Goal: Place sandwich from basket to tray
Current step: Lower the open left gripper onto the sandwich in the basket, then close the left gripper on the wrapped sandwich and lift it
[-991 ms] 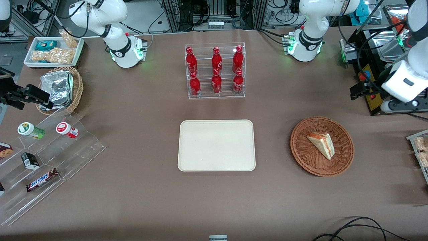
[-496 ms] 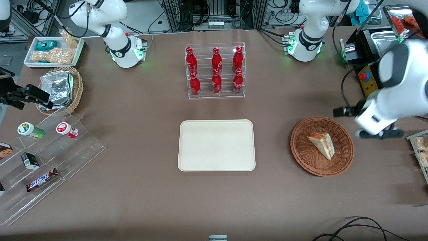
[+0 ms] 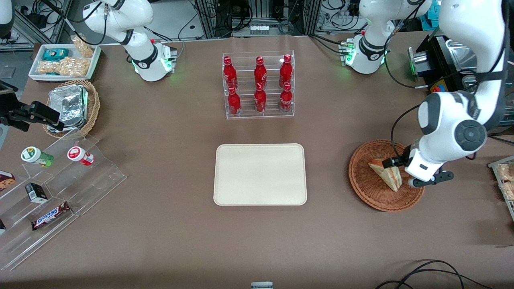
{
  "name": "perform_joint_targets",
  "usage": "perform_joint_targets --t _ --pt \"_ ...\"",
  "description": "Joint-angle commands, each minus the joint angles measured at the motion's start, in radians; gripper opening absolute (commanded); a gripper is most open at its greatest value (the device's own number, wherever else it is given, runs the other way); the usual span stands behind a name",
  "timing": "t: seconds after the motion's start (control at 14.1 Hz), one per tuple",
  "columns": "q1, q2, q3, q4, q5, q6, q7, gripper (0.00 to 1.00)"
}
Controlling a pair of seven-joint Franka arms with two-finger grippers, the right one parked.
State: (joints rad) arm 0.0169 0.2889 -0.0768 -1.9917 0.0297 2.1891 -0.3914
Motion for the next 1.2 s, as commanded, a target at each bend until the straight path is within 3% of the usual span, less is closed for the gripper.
perform_joint_targets --t 0.0,0.14,0.21,0.28,0.35,0.5,0.85,1.13 --pt "0.002 0.041 -0.003 -0.036 0.004 0.107 -0.272 1.0" --pt "0.002 0.081 -0.003 -0.029 0.004 0.118 -0.447 1.0" --pt "0.002 0.096 -0.003 -0.029 0.004 0.123 -0.502 0.87" --pt "0.0 0.098 -0.003 -0.03 0.006 0.12 -0.532 0.41" --pt "0.0 0.098 -0.003 -0.03 0.006 0.113 -0.532 0.12" --pt "0.0 0.089 -0.003 -0.021 0.006 0.1 -0.537 0.04" --pt "-0.012 0.067 -0.011 0.154 0.004 -0.214 -0.544 0.02" --pt "-0.138 0.072 -0.027 0.194 -0.002 -0.287 -0.532 0.0"
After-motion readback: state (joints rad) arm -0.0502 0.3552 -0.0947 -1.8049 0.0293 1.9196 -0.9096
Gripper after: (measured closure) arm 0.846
